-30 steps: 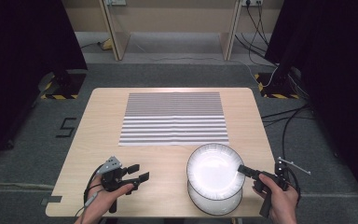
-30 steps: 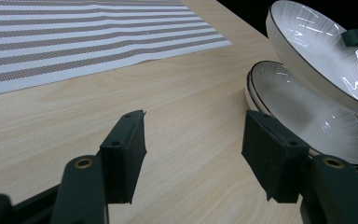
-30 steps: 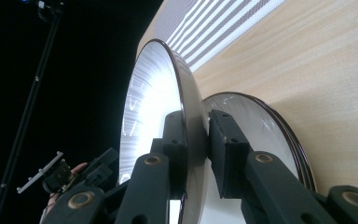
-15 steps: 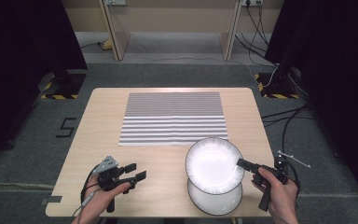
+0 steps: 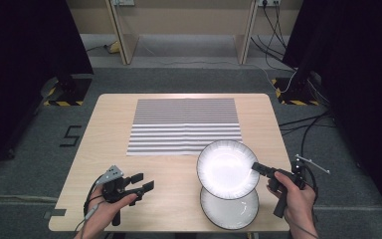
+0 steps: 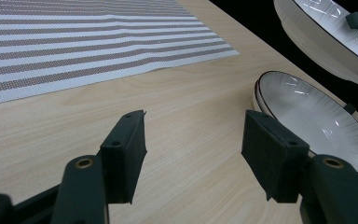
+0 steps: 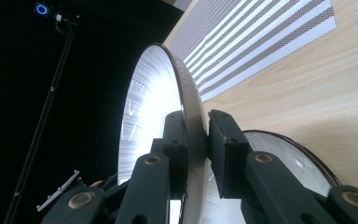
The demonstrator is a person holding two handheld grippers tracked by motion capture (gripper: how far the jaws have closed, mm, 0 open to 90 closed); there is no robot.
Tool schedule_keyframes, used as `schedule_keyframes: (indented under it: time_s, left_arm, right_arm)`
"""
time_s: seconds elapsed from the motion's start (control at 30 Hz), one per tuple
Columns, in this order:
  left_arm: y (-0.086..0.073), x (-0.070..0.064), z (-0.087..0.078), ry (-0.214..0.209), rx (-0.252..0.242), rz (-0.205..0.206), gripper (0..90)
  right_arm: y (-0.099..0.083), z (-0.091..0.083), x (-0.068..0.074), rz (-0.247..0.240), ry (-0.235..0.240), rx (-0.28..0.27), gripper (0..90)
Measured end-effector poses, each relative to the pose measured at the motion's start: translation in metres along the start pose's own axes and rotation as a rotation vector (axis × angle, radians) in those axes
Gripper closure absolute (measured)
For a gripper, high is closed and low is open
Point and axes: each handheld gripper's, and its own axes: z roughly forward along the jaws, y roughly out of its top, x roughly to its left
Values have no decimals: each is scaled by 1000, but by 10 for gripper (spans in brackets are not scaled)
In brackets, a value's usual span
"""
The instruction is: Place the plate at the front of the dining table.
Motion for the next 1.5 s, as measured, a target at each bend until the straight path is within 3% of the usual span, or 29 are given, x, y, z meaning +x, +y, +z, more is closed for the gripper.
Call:
schedule_keyframes:
  time_s: [0.7,1.5]
  left_arm:
    - [-1,8,-4,21,-8,-5,400]
    - [-3,18,-11,48,-14,-21,406]
  right_arm:
    - [18,17,13,-5,2,-9,773]
    - [32,21,15,-1,-12,-40,770]
